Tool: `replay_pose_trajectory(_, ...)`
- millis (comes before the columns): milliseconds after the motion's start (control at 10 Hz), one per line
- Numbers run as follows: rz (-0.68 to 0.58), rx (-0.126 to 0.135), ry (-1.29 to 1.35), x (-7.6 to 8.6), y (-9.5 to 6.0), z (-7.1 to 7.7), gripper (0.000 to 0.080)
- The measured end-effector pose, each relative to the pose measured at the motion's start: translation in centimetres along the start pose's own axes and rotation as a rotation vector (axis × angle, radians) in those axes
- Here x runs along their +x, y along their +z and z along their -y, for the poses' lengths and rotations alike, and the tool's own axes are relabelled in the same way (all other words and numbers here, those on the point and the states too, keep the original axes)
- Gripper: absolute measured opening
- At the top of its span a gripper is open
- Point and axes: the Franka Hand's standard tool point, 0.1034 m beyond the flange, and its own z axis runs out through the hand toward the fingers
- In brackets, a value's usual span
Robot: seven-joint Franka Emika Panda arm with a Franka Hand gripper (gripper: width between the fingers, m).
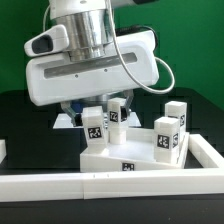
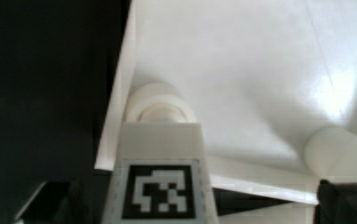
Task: Assemble square table
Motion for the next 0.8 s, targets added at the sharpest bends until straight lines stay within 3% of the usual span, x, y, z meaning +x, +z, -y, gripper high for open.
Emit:
replay_pose_trajectory(200,0.092,0.018,0.017,-0.29,0.03,0.3,0.0649)
replay_pose_trajectory(800,0.079,0.011,0.018,0.22,-0.14,0.33,0.0649)
